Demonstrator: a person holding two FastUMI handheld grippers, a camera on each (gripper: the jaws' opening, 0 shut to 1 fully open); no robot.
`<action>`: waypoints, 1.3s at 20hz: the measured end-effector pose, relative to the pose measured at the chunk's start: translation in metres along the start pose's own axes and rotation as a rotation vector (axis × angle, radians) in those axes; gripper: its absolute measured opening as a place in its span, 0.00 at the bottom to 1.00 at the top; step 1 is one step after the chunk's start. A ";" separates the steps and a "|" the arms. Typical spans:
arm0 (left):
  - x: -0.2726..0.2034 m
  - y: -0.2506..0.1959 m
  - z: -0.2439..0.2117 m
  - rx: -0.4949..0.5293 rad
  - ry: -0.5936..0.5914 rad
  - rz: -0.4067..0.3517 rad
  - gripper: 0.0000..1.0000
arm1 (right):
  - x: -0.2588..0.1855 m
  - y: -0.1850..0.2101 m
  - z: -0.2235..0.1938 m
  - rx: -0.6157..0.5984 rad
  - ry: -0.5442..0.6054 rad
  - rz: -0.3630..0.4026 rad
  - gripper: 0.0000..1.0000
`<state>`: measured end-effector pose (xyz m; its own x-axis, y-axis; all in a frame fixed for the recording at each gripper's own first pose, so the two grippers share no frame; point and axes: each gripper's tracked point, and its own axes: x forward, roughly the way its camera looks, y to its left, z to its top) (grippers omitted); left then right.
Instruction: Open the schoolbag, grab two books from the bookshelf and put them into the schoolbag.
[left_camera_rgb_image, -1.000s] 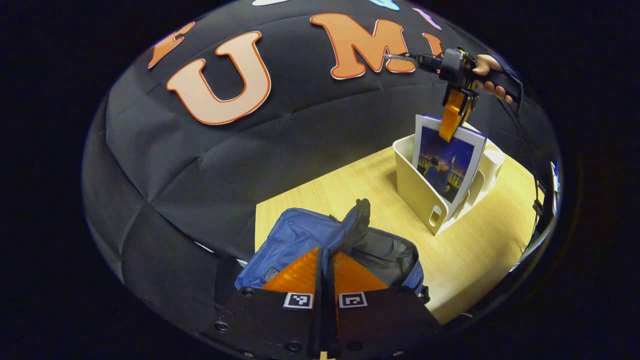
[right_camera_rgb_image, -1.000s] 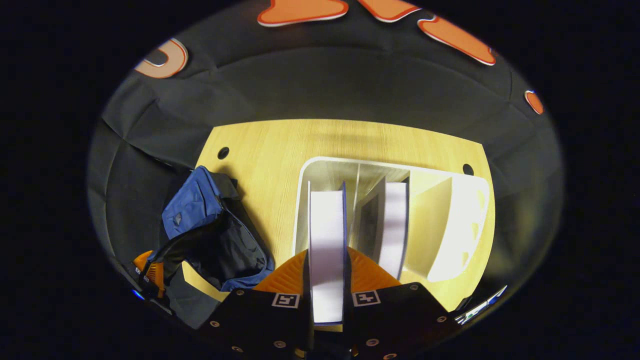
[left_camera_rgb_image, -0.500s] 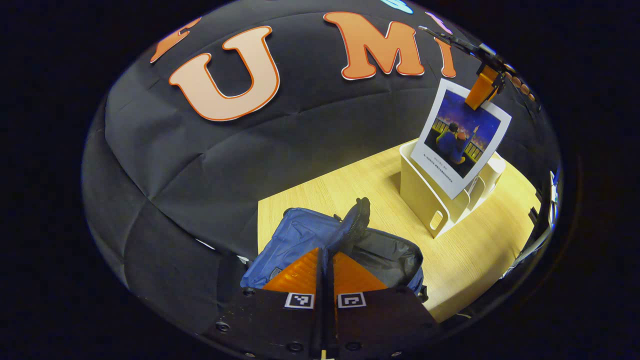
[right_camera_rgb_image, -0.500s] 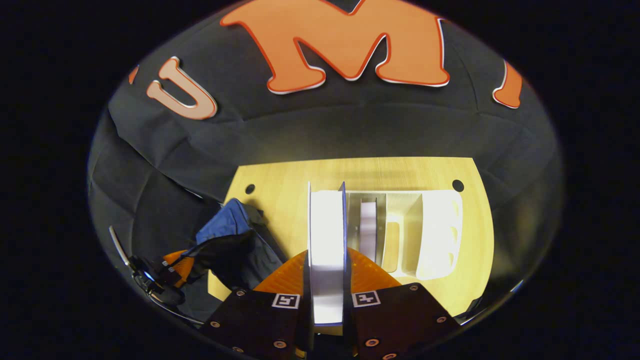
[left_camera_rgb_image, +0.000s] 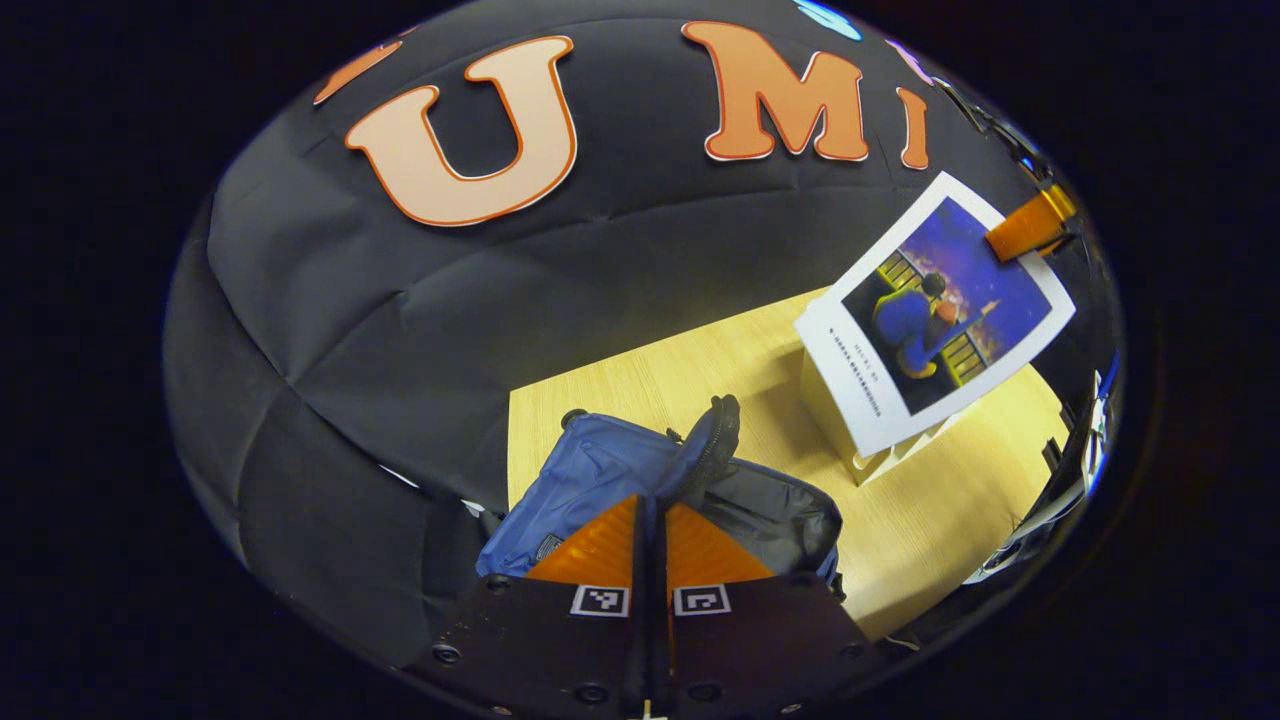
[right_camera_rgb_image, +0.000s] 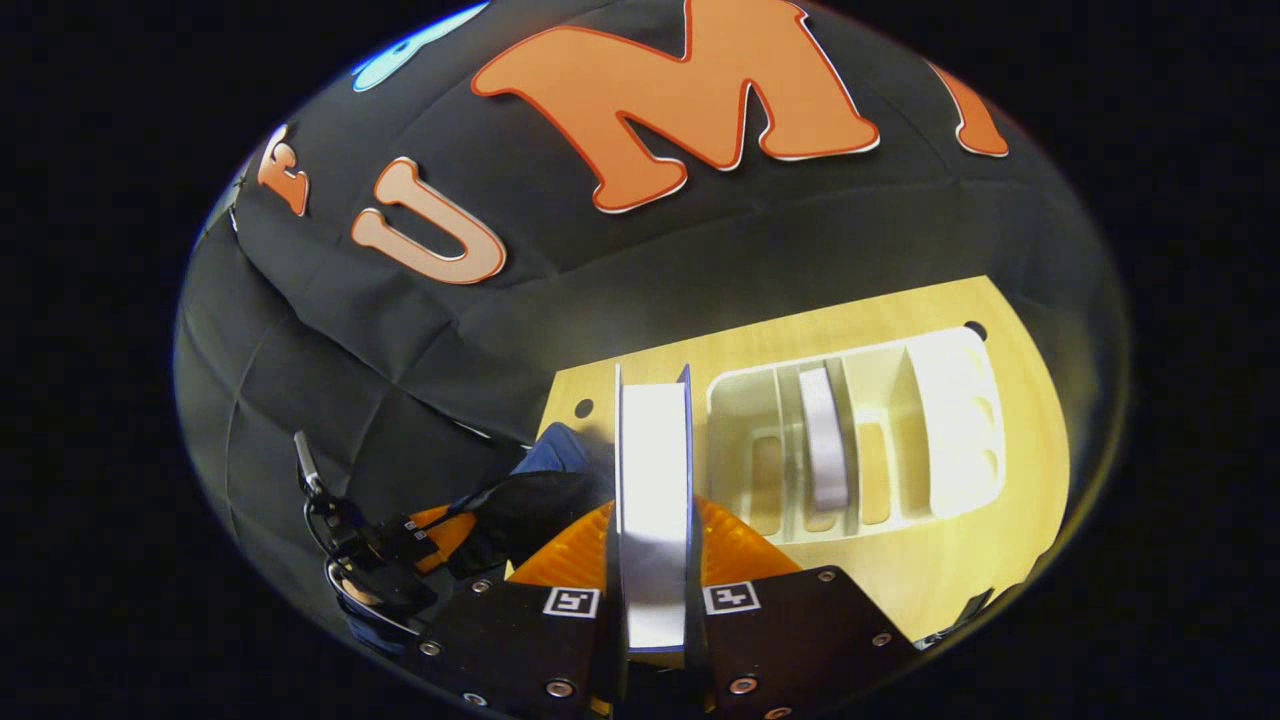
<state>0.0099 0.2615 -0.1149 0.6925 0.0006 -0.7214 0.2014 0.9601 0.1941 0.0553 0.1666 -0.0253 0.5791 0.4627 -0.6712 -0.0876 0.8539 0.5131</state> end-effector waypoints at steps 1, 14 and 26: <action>0.001 0.000 0.000 0.001 0.004 -0.005 0.02 | 0.005 0.003 -0.010 0.018 0.004 0.015 0.23; 0.007 -0.002 0.007 -0.048 0.002 -0.064 0.02 | 0.069 0.036 -0.109 0.354 -0.010 0.124 0.21; -0.002 -0.026 0.002 -0.037 -0.021 -0.193 0.02 | 0.170 0.080 -0.172 0.404 -0.020 0.124 0.21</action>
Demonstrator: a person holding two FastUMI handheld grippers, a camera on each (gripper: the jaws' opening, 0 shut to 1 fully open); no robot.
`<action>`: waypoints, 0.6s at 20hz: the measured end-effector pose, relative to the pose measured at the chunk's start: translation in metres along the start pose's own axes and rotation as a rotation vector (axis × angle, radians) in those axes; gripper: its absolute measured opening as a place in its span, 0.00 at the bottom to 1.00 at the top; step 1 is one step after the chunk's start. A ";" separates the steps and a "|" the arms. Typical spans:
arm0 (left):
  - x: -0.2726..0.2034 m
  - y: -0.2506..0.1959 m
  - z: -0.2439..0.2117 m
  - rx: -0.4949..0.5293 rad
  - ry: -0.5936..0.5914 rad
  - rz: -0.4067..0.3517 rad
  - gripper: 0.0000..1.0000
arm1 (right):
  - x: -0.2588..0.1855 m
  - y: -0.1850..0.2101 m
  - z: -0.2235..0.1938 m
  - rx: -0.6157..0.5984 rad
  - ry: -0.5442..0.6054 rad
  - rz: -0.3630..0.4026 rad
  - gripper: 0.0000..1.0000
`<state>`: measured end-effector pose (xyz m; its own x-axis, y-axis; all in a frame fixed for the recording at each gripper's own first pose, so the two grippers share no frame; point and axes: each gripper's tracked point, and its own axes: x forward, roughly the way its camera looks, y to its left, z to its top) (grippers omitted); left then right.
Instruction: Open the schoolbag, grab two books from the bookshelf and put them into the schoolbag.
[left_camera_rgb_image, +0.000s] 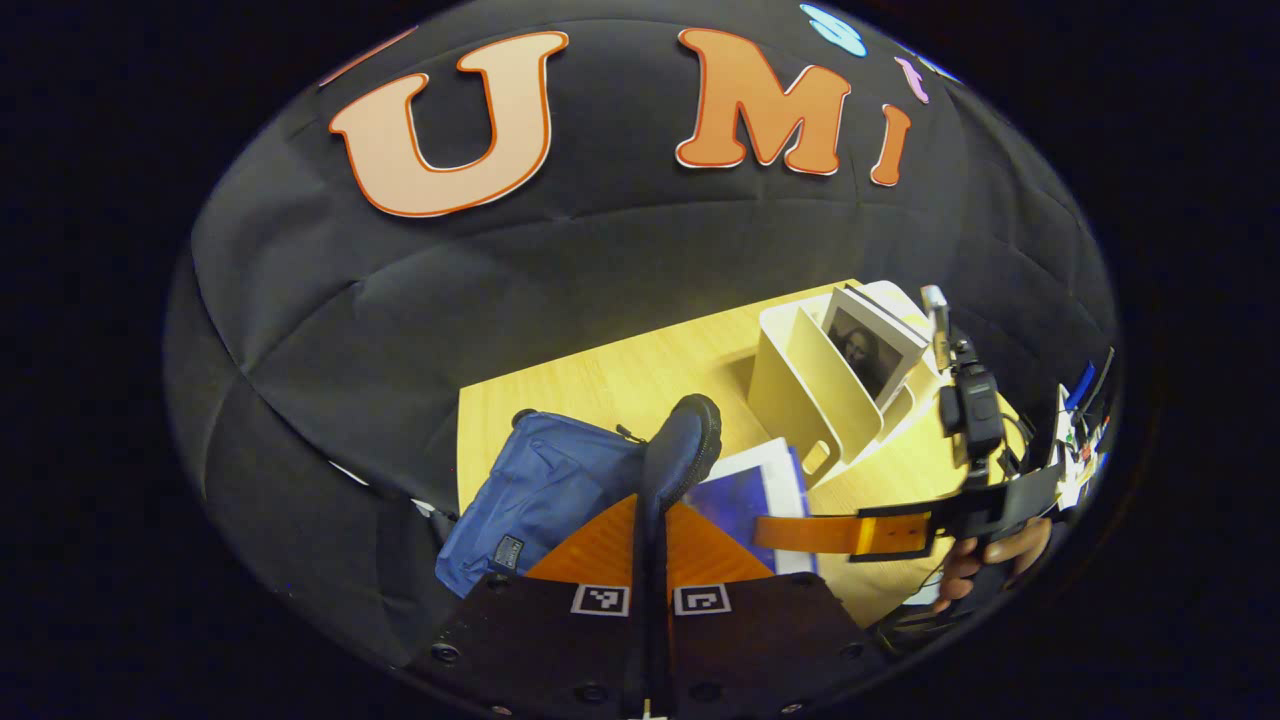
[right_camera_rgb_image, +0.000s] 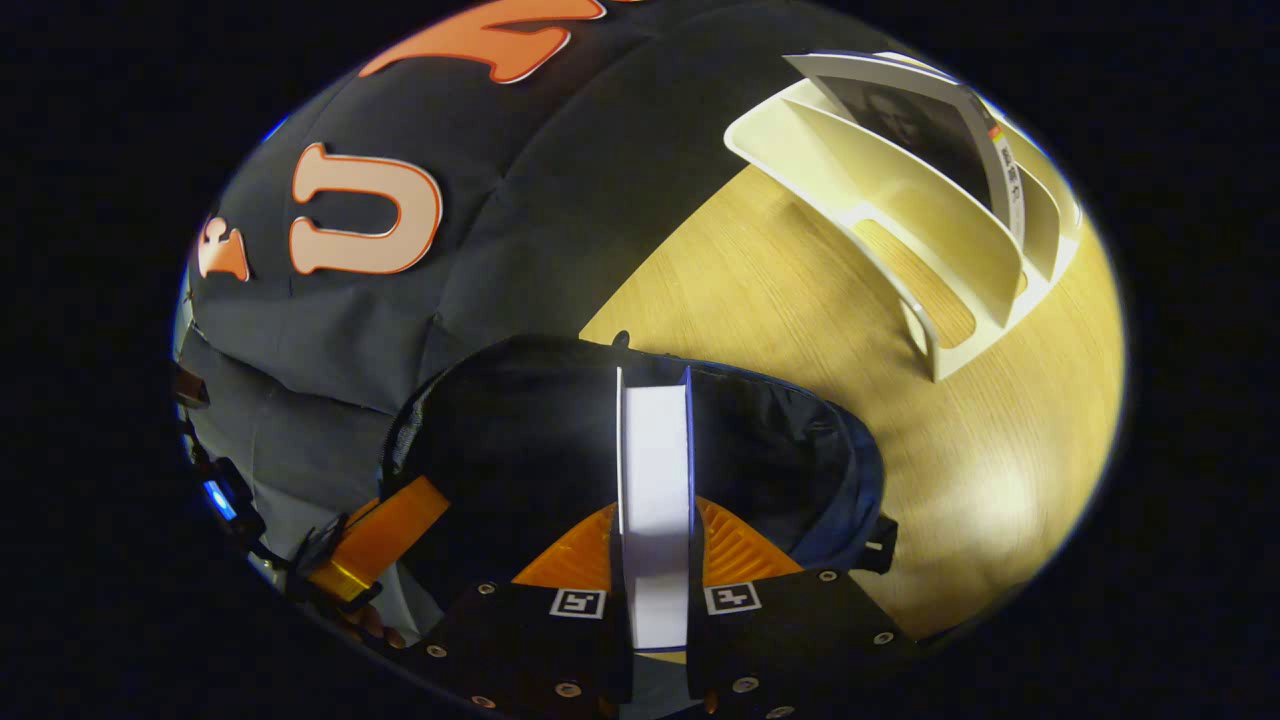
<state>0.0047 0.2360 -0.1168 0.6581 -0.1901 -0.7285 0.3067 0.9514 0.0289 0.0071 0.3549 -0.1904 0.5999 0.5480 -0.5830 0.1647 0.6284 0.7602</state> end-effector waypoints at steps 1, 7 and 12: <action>-0.002 -0.003 -0.002 -0.006 -0.003 -0.015 0.02 | 0.008 0.001 0.002 -0.001 -0.014 0.005 0.21; -0.007 -0.008 -0.007 -0.026 -0.021 -0.060 0.02 | 0.062 0.008 -0.010 0.031 -0.006 0.043 0.21; -0.004 -0.009 -0.011 -0.036 -0.007 -0.062 0.02 | 0.076 -0.013 -0.014 0.000 0.028 -0.081 0.34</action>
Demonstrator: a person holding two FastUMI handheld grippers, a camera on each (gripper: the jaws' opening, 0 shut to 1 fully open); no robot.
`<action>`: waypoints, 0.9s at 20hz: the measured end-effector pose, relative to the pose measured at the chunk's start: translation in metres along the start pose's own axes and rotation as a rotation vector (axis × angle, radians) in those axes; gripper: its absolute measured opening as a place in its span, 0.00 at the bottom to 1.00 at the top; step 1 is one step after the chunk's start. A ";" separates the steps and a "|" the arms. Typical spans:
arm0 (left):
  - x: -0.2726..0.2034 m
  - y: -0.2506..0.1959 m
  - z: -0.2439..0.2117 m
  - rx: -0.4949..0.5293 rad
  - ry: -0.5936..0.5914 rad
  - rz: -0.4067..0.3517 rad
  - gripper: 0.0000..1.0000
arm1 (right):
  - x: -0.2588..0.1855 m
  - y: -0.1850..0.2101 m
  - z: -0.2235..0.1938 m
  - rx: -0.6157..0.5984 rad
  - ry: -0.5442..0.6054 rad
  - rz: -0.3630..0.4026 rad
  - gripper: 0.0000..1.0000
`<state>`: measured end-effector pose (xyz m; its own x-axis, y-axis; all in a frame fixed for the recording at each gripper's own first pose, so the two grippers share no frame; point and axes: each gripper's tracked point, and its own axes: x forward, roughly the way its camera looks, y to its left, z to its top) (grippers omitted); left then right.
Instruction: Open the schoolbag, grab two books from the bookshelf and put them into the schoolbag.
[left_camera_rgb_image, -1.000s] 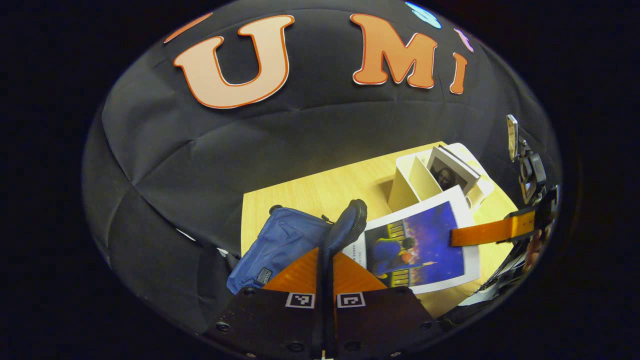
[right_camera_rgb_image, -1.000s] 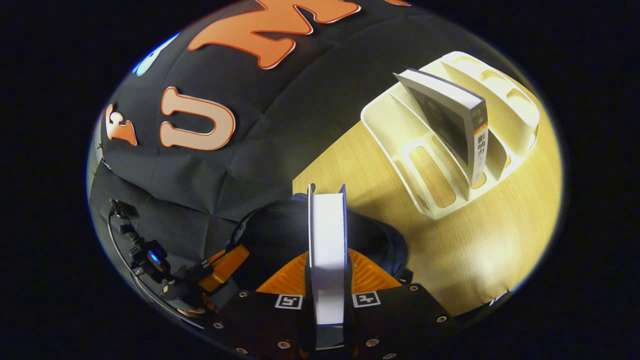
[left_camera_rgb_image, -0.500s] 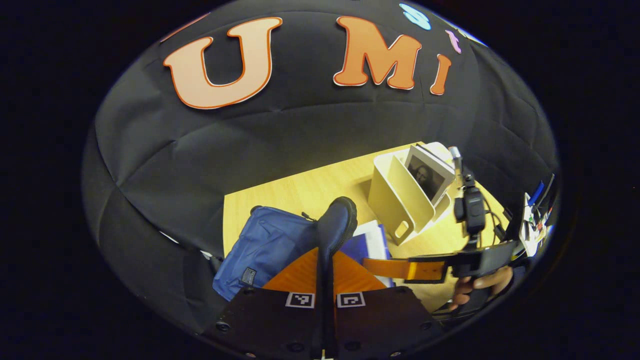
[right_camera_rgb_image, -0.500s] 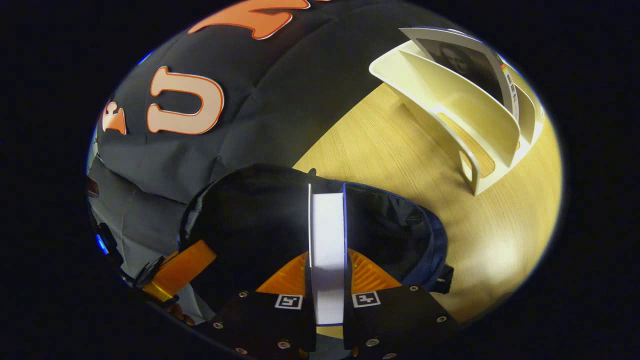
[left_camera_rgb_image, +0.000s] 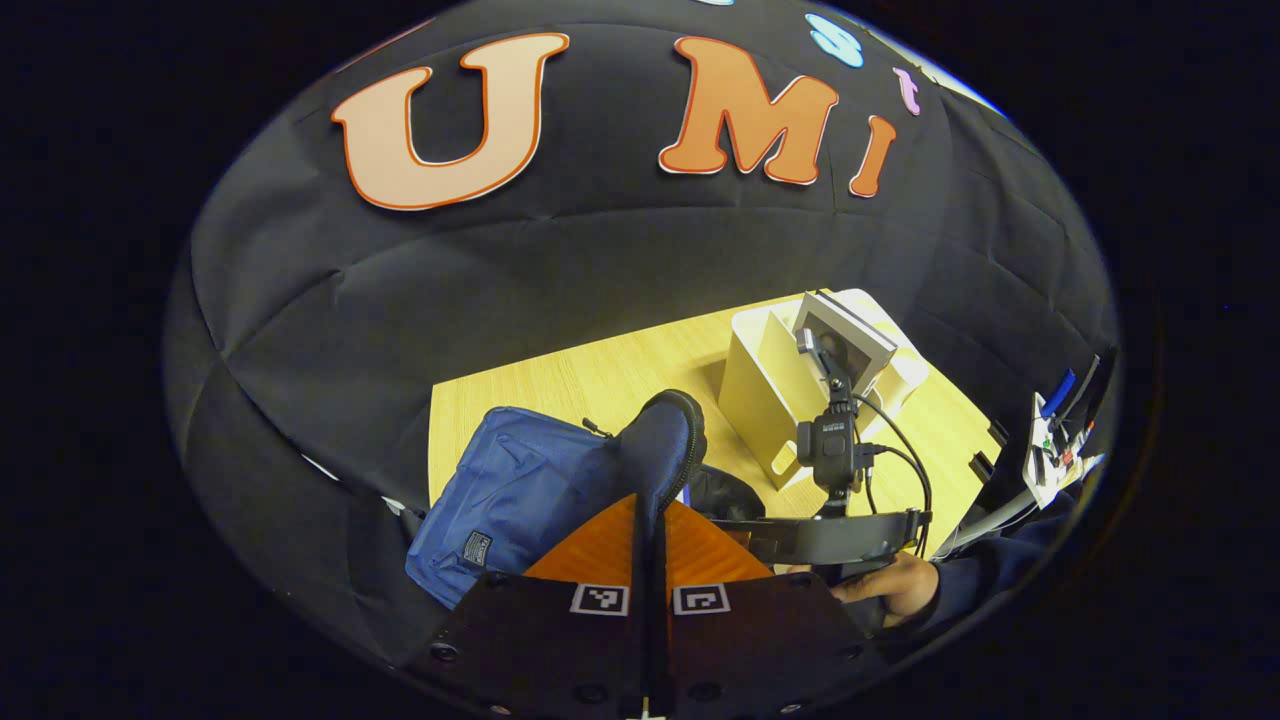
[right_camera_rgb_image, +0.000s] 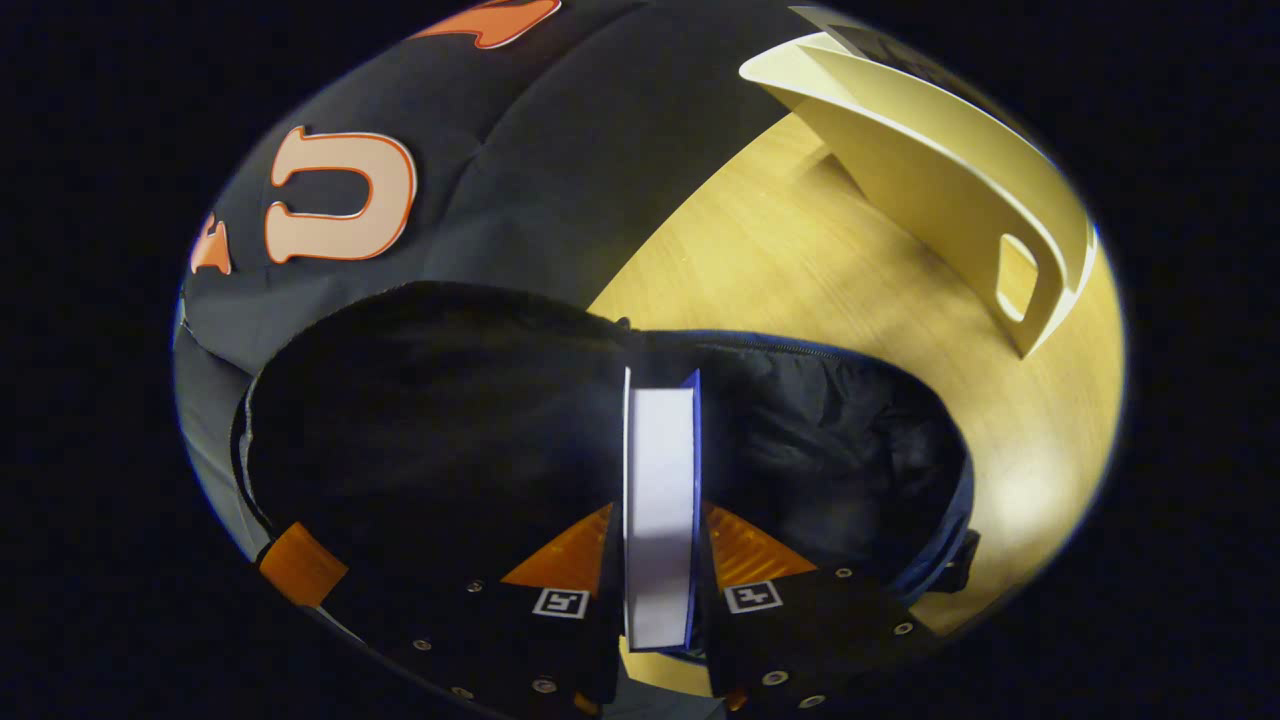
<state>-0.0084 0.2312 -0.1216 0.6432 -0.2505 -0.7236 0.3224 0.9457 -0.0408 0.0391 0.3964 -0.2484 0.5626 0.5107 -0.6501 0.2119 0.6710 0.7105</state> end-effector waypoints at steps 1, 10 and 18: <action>0.001 0.000 -0.001 -0.009 0.002 -0.002 0.02 | -0.004 -0.009 -0.002 -0.027 0.011 -0.034 0.54; 0.007 -0.003 -0.004 -0.021 0.010 0.002 0.02 | -0.065 -0.038 0.050 -0.251 -0.091 -0.154 0.95; 0.008 -0.005 -0.005 -0.025 0.001 -0.006 0.02 | -0.133 -0.058 0.129 -0.460 -0.238 -0.312 0.96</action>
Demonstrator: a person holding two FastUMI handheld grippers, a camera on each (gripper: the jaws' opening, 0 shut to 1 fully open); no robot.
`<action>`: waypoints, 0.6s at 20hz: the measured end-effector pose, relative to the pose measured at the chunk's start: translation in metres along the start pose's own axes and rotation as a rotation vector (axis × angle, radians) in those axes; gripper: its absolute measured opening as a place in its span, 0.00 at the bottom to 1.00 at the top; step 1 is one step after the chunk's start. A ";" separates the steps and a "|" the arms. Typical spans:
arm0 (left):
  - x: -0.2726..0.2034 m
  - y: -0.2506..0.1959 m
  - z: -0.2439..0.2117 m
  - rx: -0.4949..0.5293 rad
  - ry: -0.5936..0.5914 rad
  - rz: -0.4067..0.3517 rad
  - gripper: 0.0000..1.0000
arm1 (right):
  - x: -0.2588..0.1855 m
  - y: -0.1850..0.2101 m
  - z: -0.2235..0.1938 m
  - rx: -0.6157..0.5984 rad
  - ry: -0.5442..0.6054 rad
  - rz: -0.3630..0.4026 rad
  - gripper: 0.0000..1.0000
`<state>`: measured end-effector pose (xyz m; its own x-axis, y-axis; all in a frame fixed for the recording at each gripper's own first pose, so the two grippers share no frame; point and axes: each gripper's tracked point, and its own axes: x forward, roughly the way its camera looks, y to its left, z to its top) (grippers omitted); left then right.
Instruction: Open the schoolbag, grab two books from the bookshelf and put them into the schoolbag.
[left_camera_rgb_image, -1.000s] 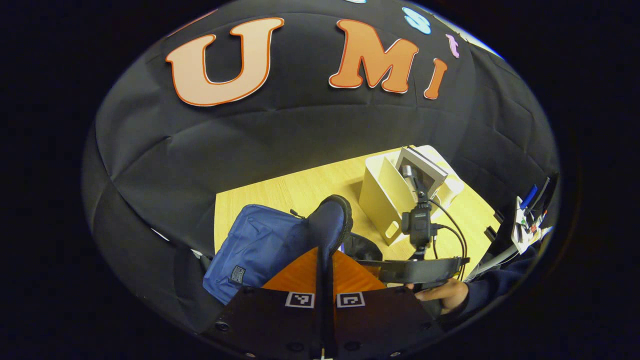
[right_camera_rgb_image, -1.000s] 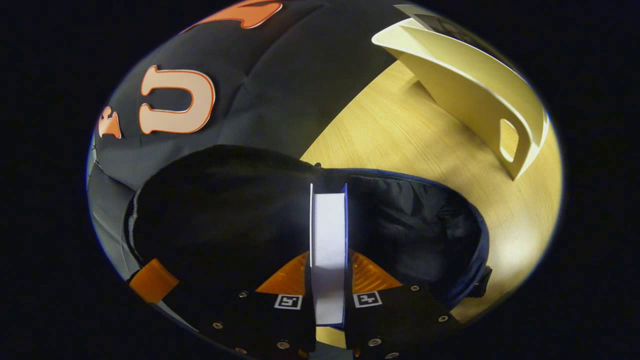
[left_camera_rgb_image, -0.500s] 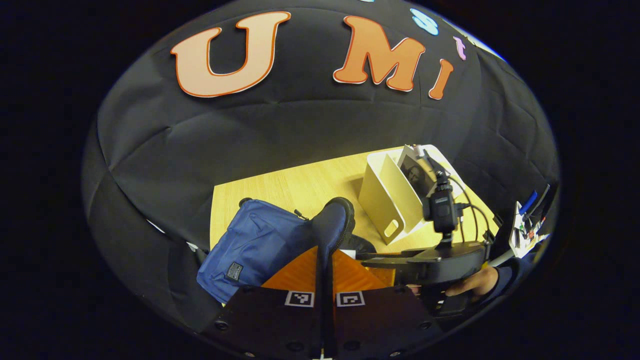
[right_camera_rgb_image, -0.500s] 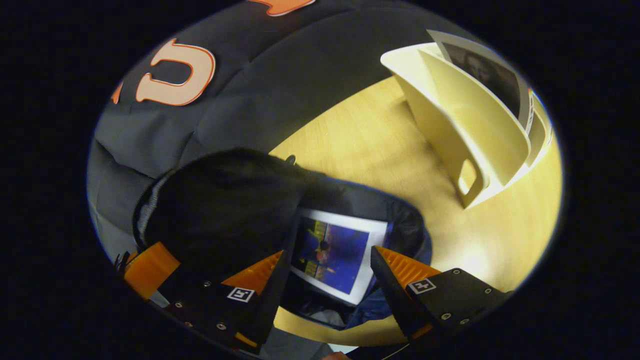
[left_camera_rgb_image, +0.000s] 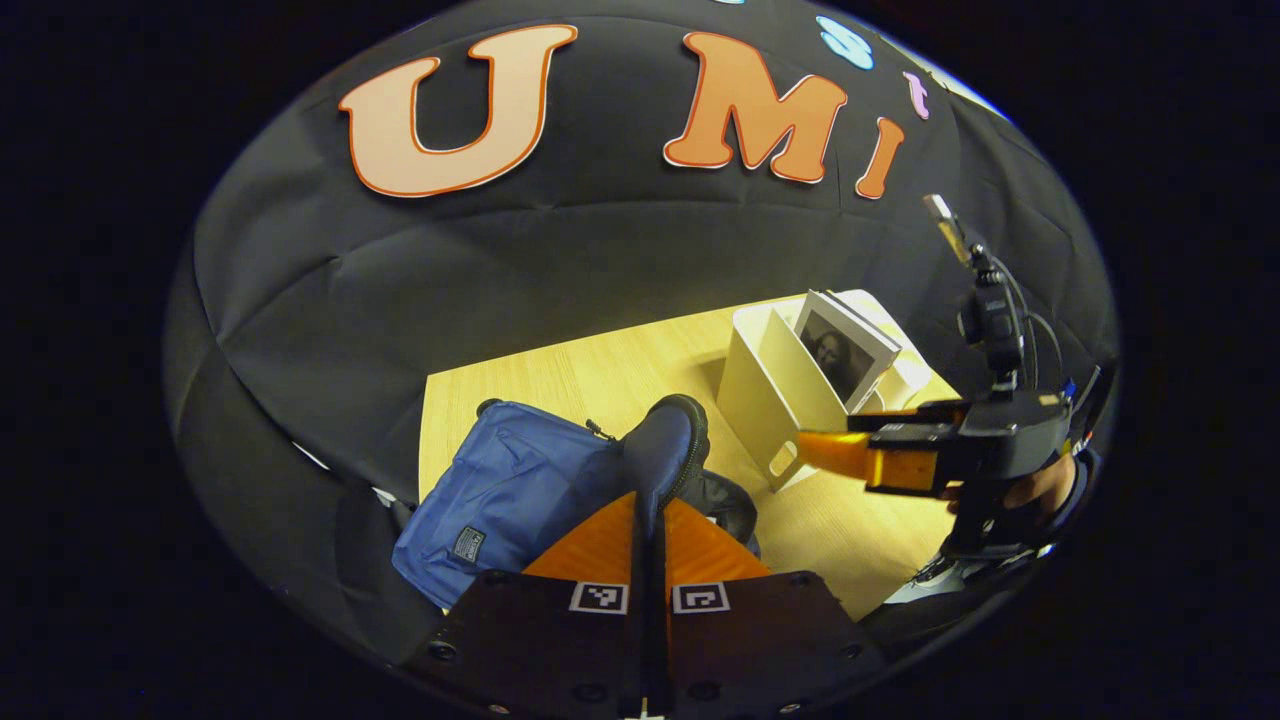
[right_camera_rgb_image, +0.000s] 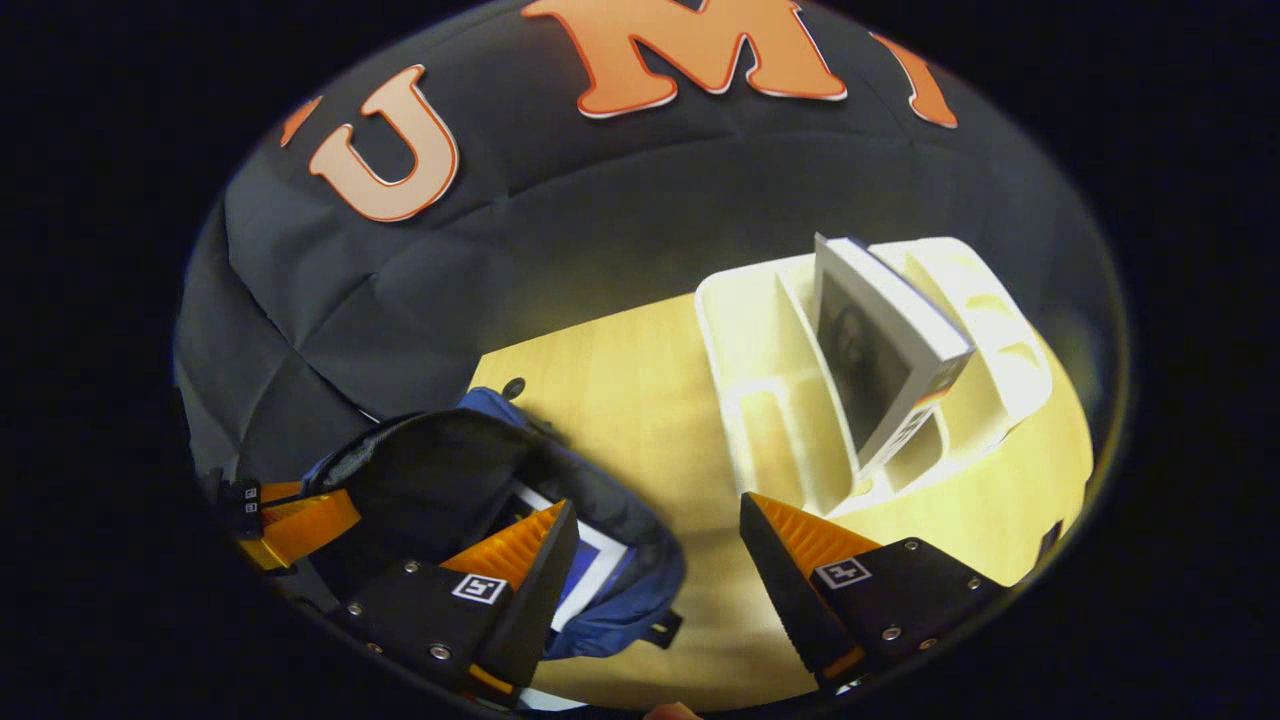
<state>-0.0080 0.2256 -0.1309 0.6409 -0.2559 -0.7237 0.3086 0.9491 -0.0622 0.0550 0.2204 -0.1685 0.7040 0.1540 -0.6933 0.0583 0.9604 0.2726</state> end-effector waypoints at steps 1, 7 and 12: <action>0.001 0.001 0.000 -0.001 -0.002 -0.002 0.02 | -0.007 -0.008 0.009 -0.026 -0.008 -0.018 0.96; 0.002 0.000 -0.006 -0.024 -0.002 -0.020 0.02 | -0.016 -0.060 0.048 -0.109 0.035 -0.107 0.96; 0.002 0.001 -0.010 -0.034 -0.003 -0.026 0.02 | -0.018 -0.094 0.097 -0.153 0.032 -0.181 0.96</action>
<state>-0.0134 0.2279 -0.1388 0.6349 -0.2813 -0.7196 0.3010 0.9478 -0.1049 0.1049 0.1046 -0.1171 0.6691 -0.0185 -0.7429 0.0712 0.9967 0.0394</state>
